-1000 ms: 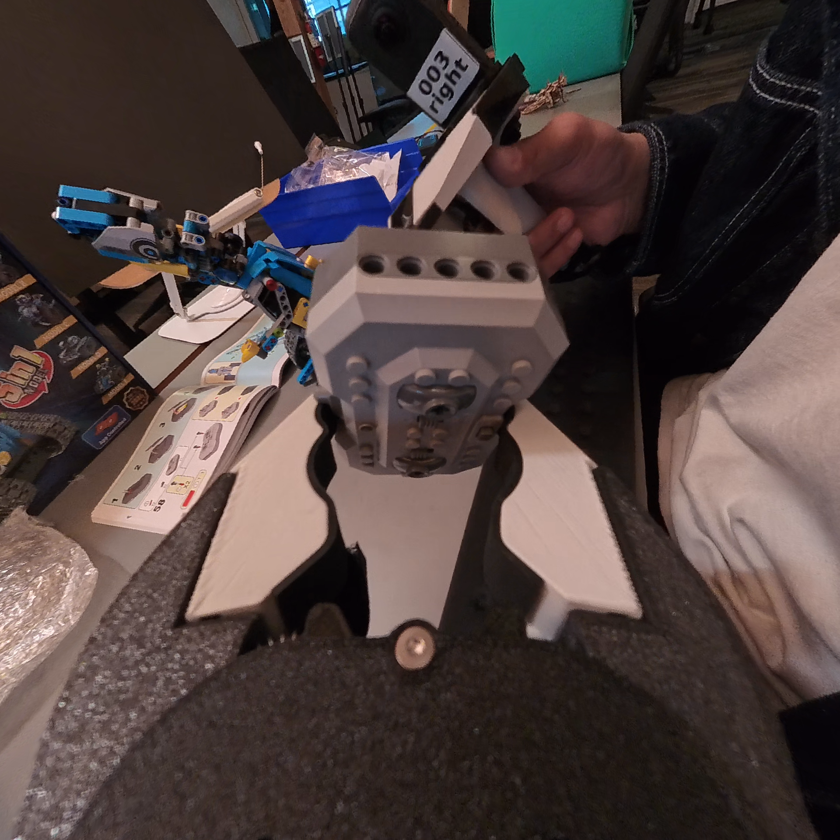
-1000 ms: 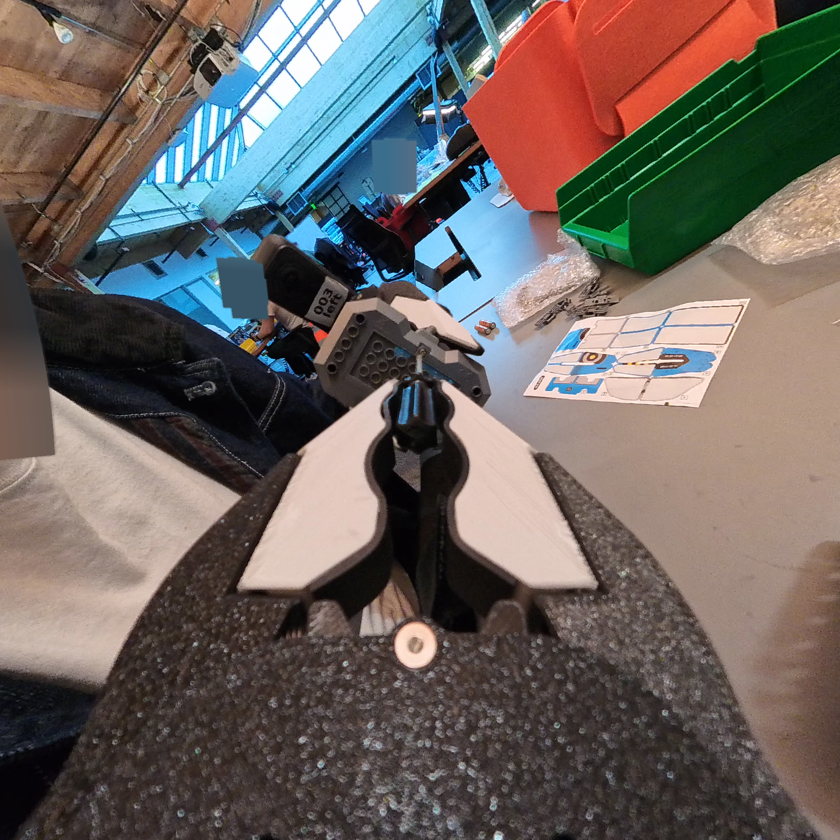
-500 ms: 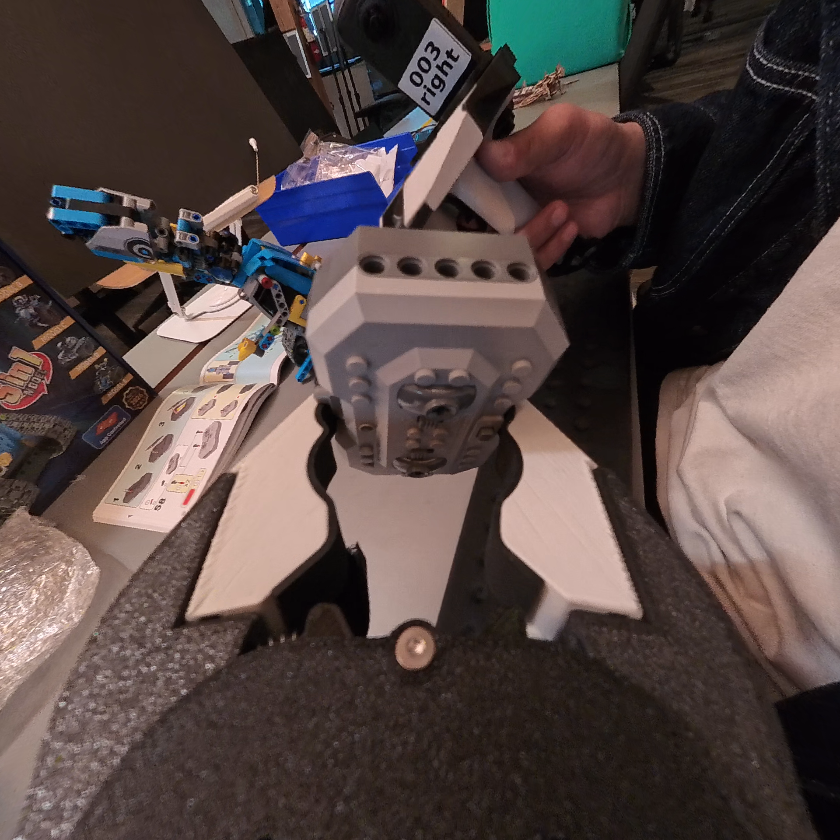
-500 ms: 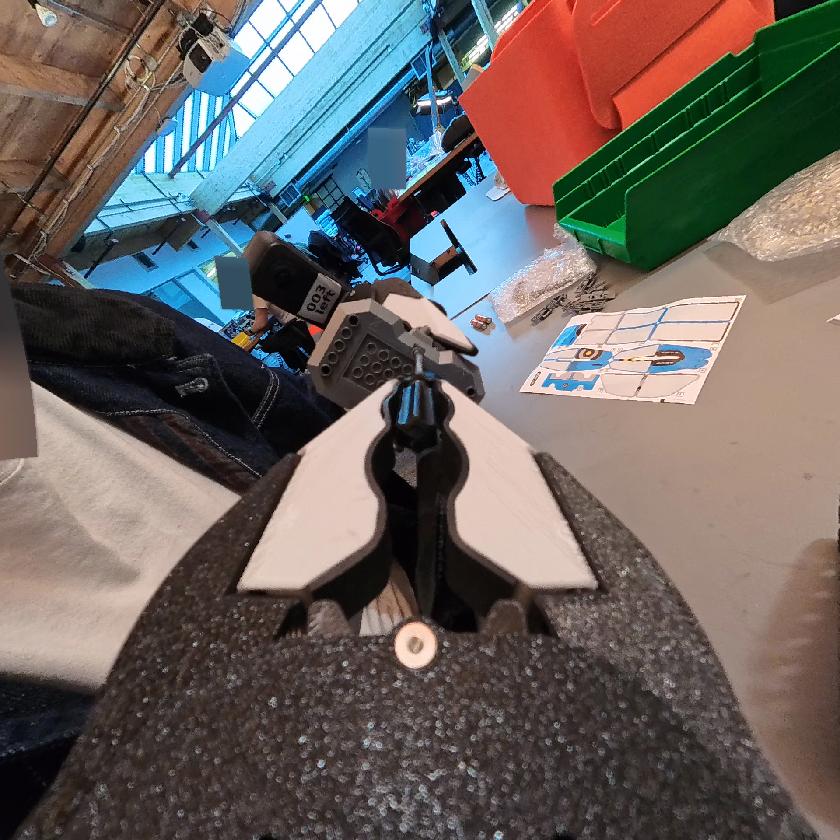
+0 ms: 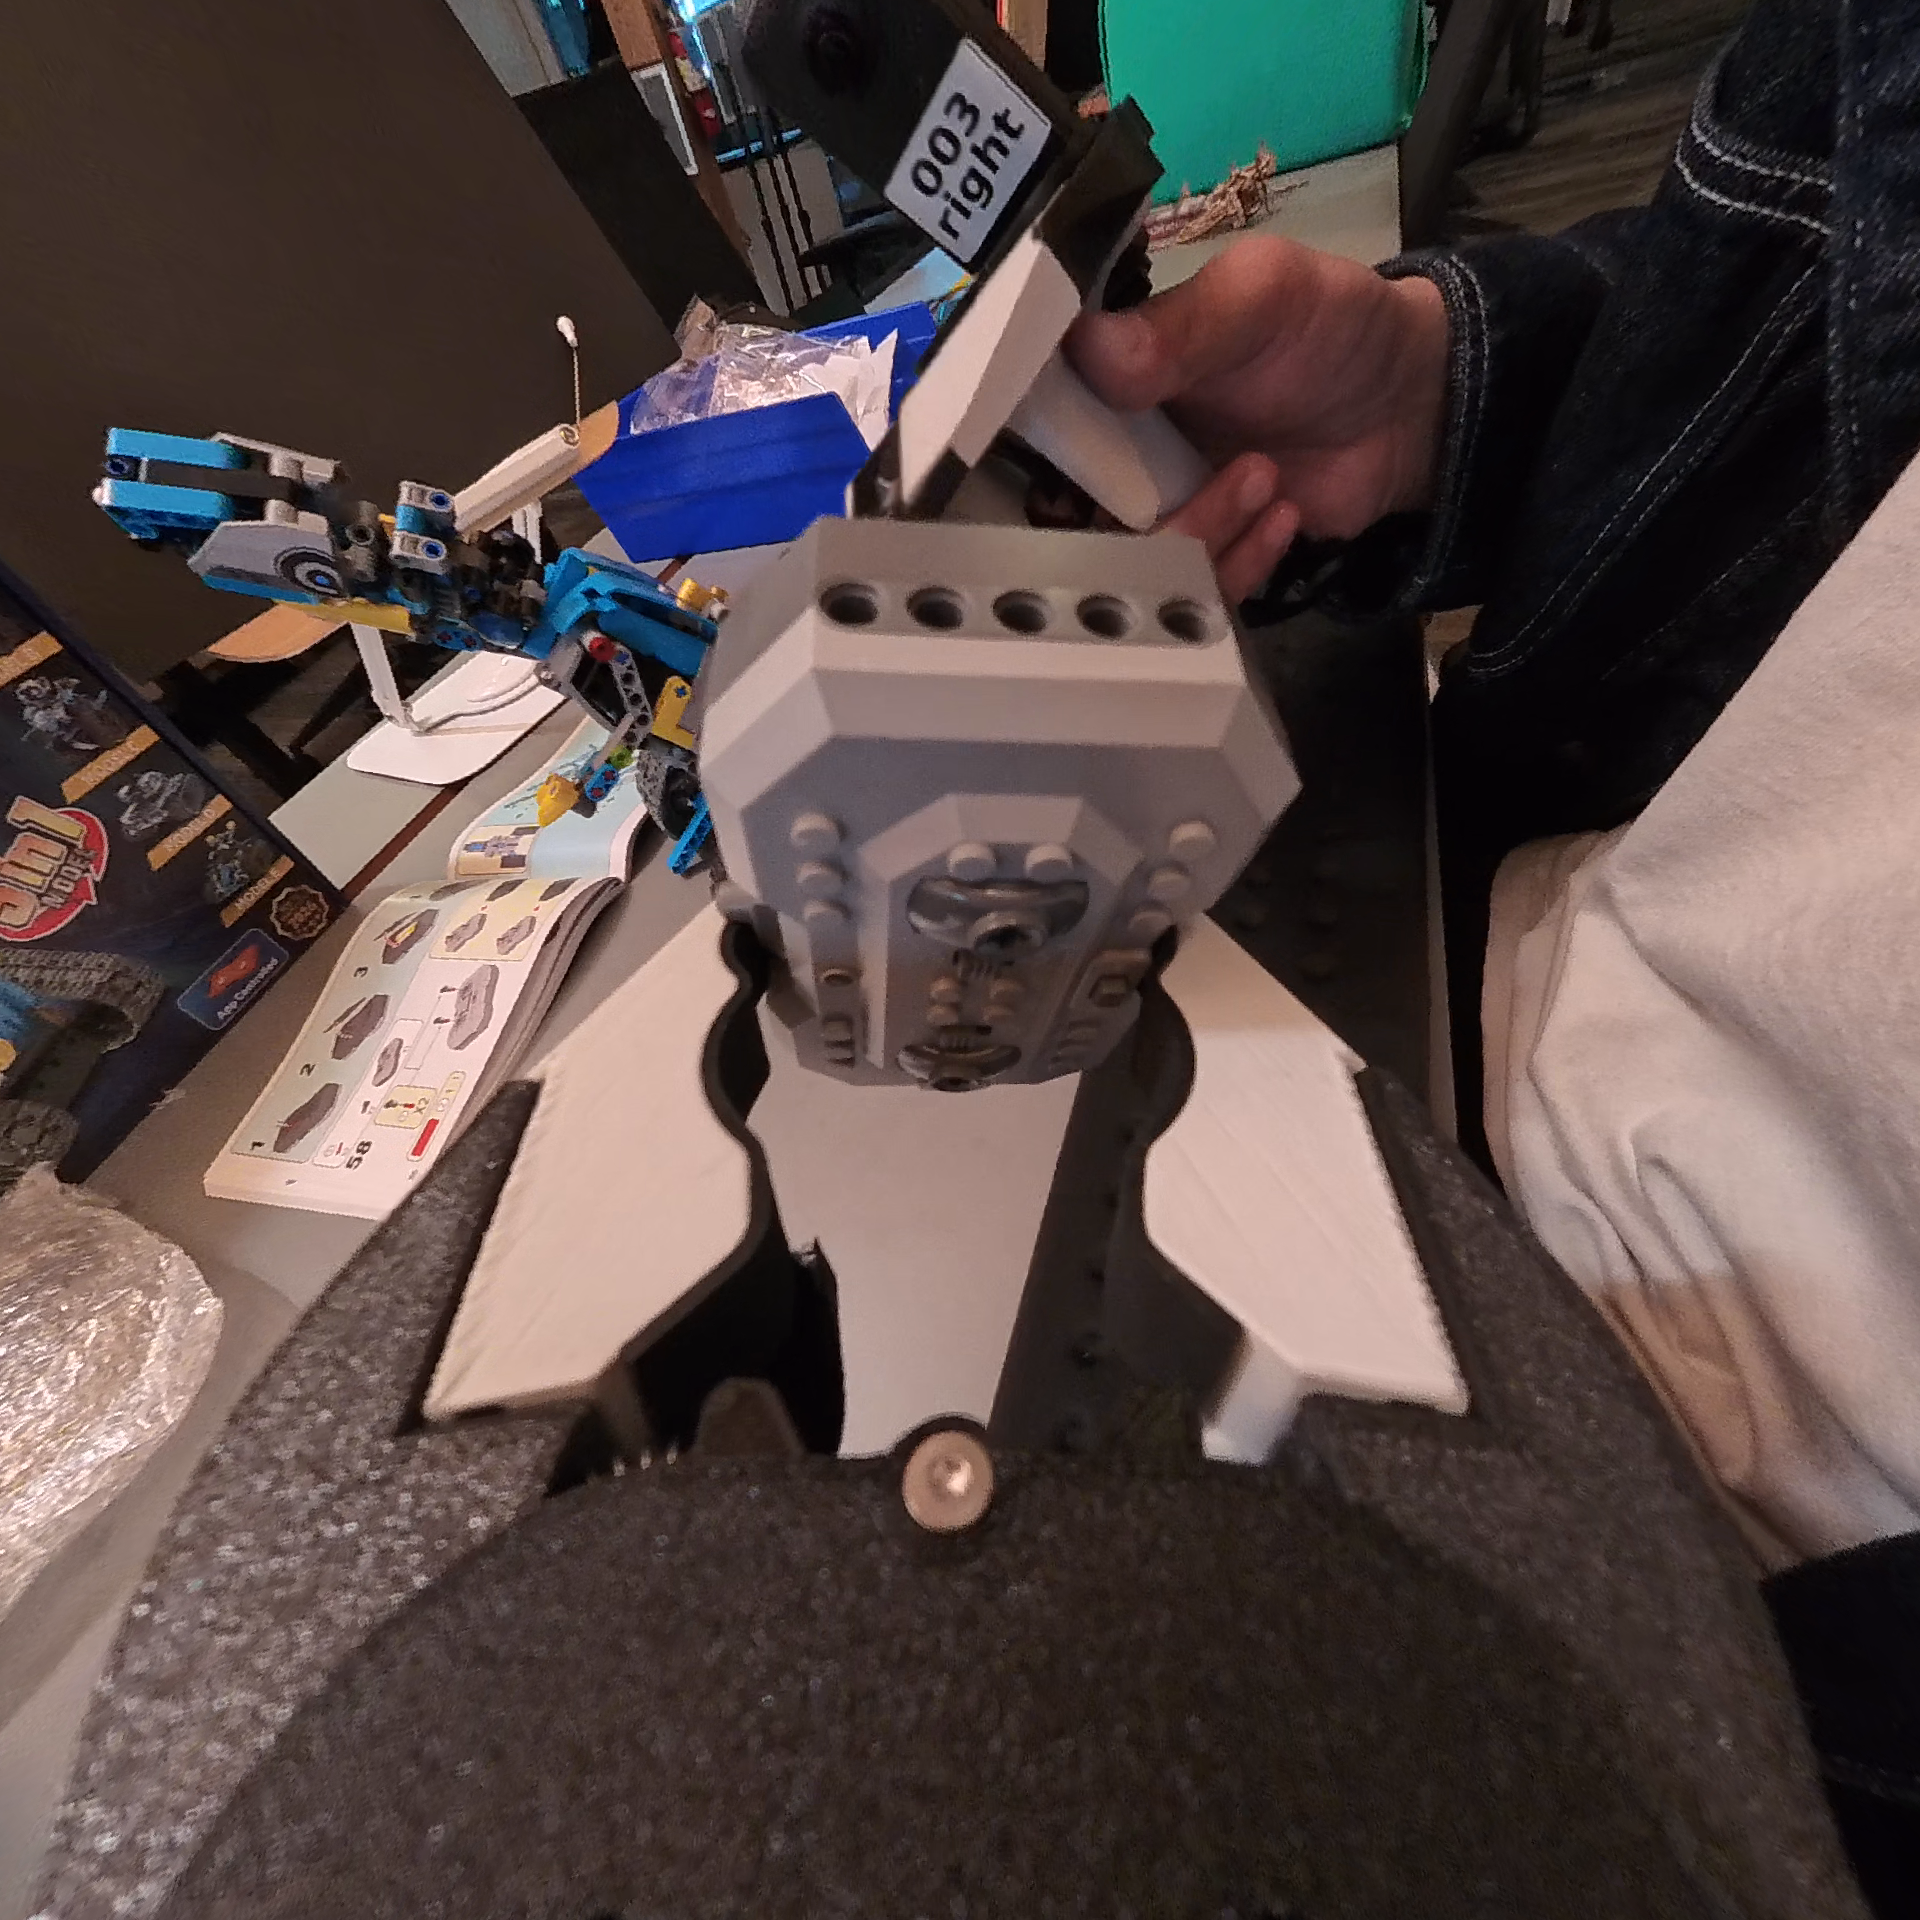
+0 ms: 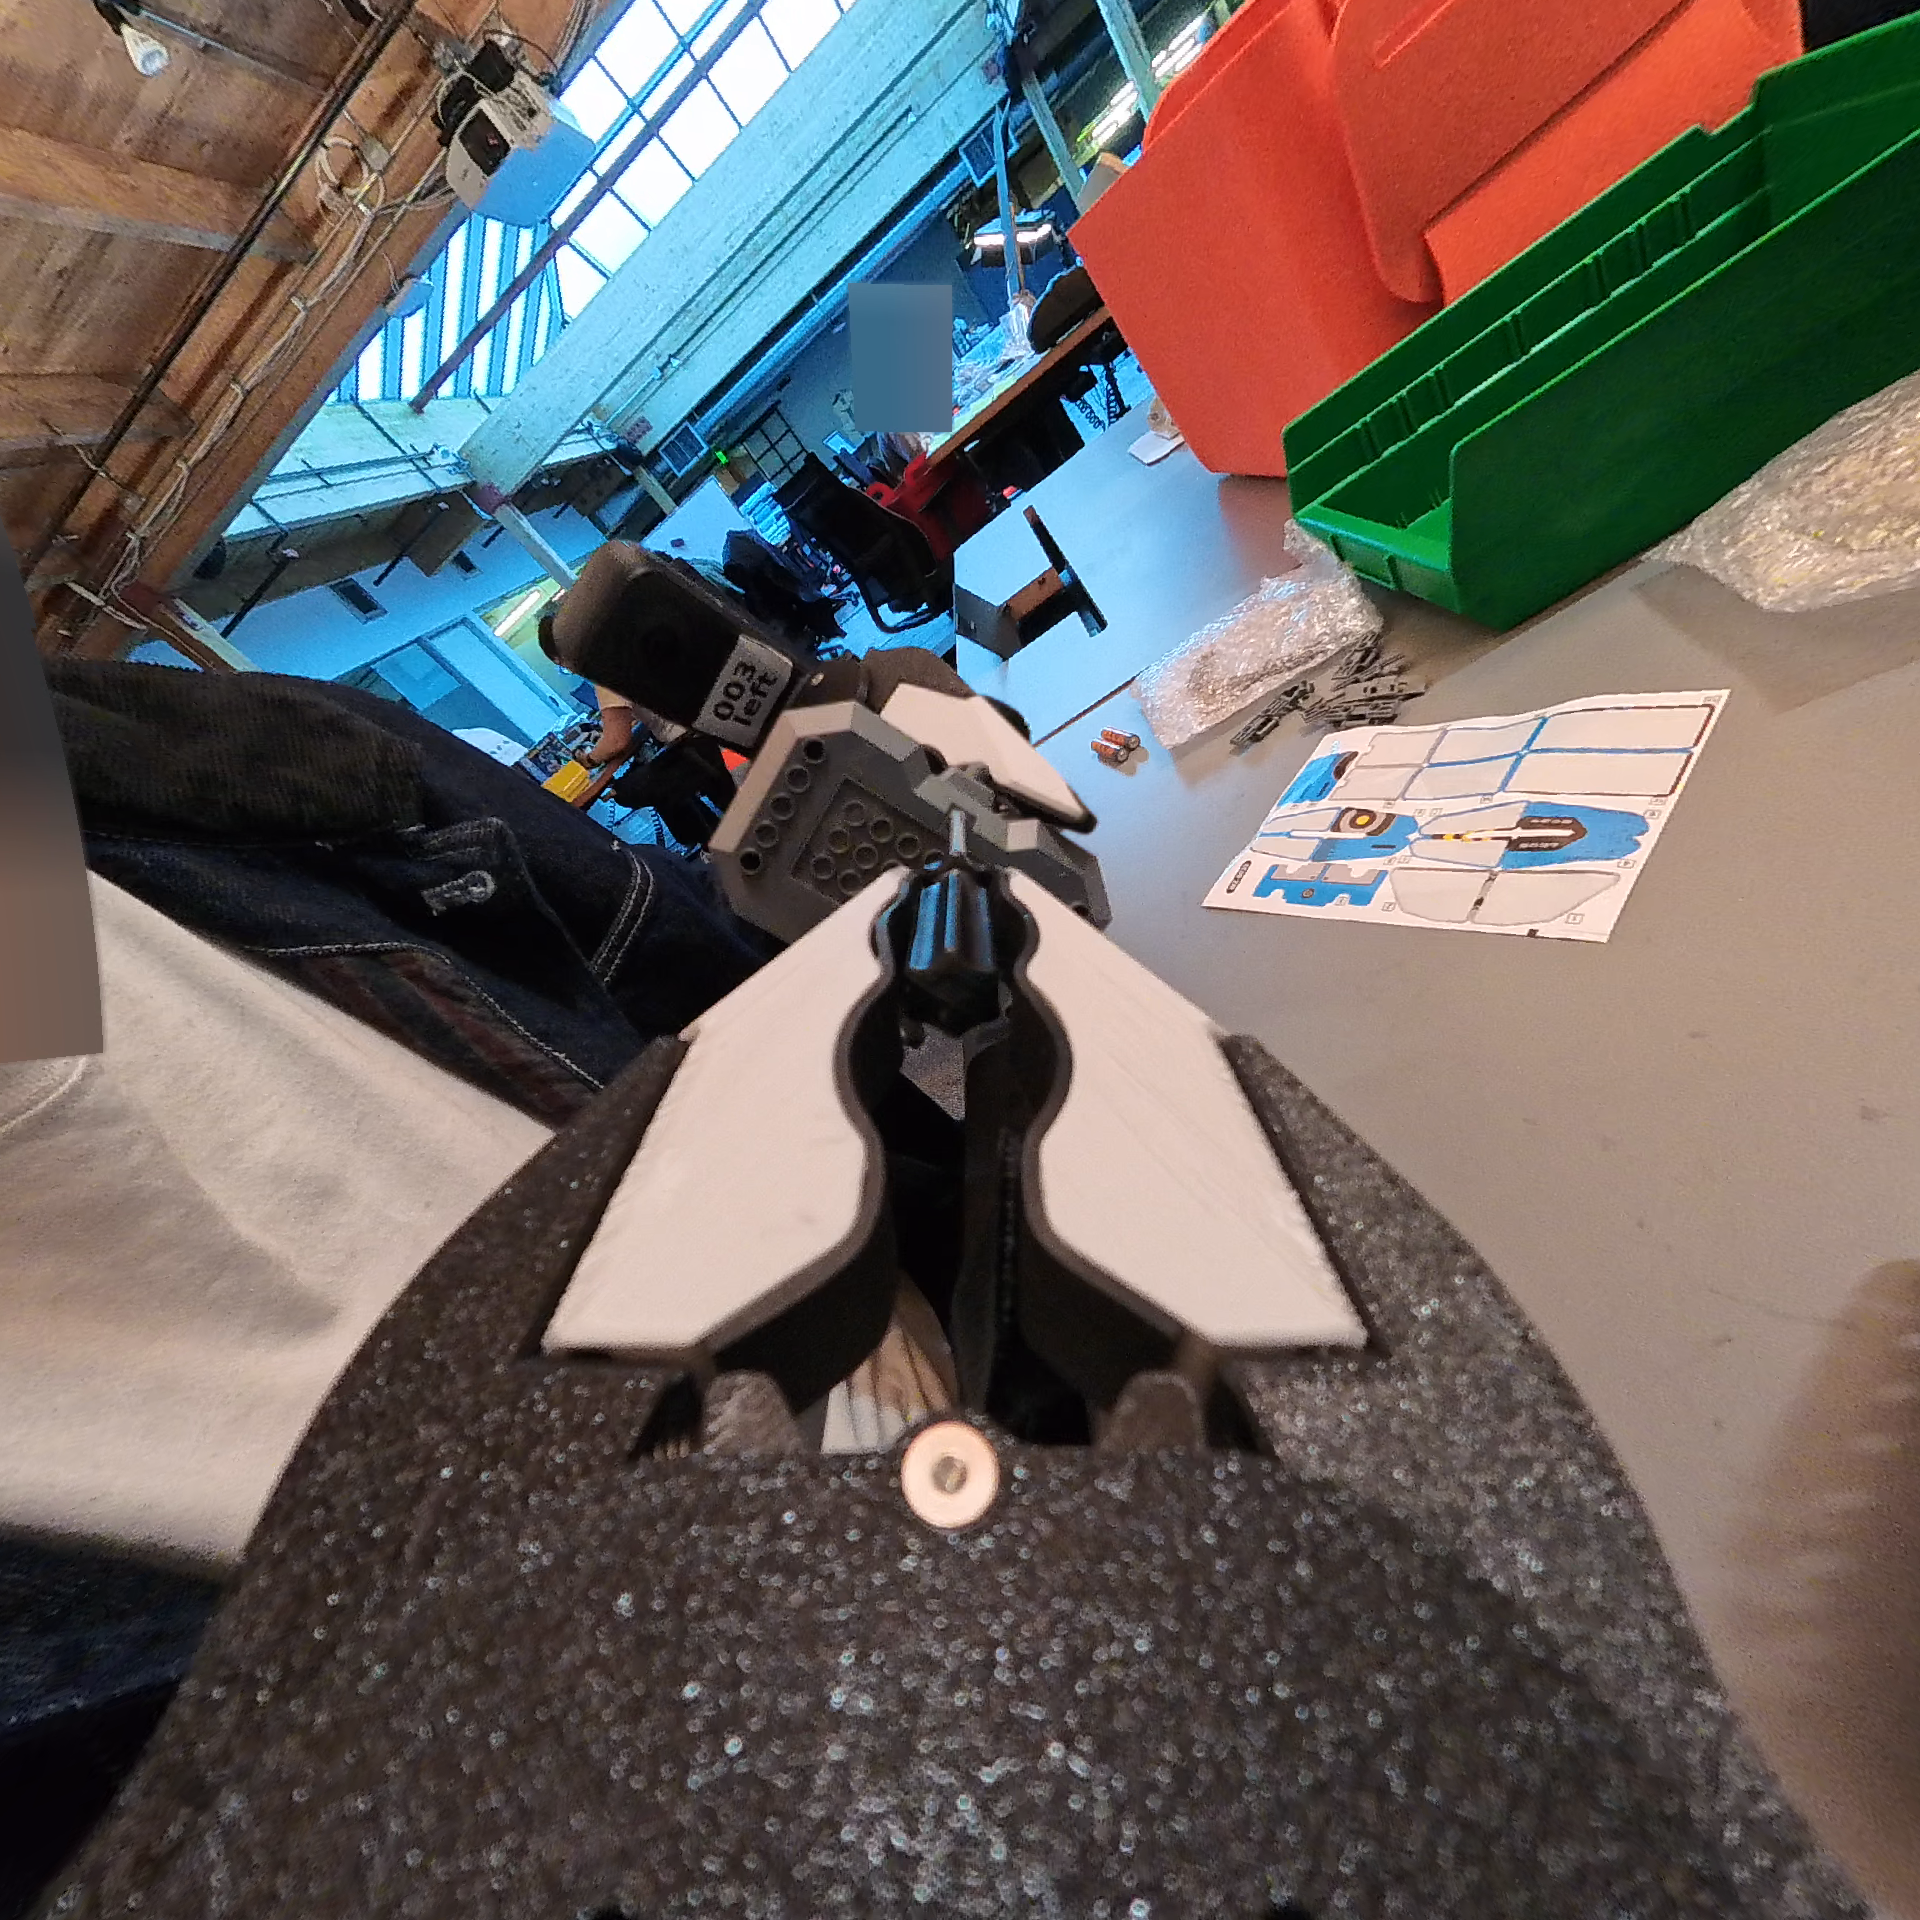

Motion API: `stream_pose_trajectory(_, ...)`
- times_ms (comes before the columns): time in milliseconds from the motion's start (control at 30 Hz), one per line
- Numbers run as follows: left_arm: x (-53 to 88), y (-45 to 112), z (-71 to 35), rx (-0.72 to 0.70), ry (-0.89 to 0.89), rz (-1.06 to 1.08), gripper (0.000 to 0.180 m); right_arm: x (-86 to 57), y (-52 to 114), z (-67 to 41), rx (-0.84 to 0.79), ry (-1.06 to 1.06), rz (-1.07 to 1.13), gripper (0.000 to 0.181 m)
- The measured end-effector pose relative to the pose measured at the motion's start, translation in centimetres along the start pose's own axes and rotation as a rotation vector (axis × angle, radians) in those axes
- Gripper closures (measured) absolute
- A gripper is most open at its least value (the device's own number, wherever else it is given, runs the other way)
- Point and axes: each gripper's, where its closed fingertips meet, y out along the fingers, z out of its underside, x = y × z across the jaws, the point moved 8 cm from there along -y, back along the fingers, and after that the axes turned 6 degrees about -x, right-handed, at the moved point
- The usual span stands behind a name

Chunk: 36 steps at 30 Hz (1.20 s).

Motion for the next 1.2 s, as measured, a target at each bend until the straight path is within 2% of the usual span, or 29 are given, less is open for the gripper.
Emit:
stream_pose_trajectory(33, 0.0, 0.0, 0.0, -0.003, -0.003, 0.001, 0.110, 0.0, 0.0, 0.1, 0.007, -0.001, -0.002, 0.169)
stream_pose_trajectory(567, -0.1, 0.0, 0.0, -0.004, -0.011, 0.007, 0.110, 0.0, 0.0, 0.3, 0.017, 0.017, -0.012, 0.169)
stream_pose_trajectory(733, -0.3, -0.3, 0.0, -0.024, -0.108, 0.084, 0.111, 0.0, -0.2, 0.3, 0.048, -0.054, -0.031, 0.169)
stream_pose_trajectory(800, -0.4, -0.4, -0.1, -0.045, -0.209, 0.165, 0.111, 0.5, -0.2, 0.1, 0.085, -0.166, -0.048, 0.169)
stream_pose_trajectory(867, -0.2, -0.6, -0.4, -0.096, -0.389, 0.290, 0.111, 1.5, -0.1, -0.1, 0.114, -0.390, -0.071, 0.170)
stream_pose_trajectory(1000, 0.2, -1.0, -1.2, -0.238, -0.755, 0.596, 0.112, 5.0, -0.2, 0.2, 0.113, -1.174, -0.125, 0.169)
stream_pose_trajectory(1033, 0.2, -1.0, -1.2, -0.249, -0.834, 0.665, 0.111, 5.5, -0.2, 0.2, 0.131, -1.283, -0.144, 0.169)
stream_pose_trajectory(1100, 0.2, -0.9, -0.9, -0.249, -0.956, 0.779, 0.111, 6.1, -0.1, -0.1, 0.195, -1.376, -0.181, 0.169)
stream_pose_trajectory(1200, 0.4, -0.7, -0.4, -0.258, -1.011, 0.804, 0.111, 6.5, 0.1, -0.3, 0.260, -1.501, -0.186, 0.169)
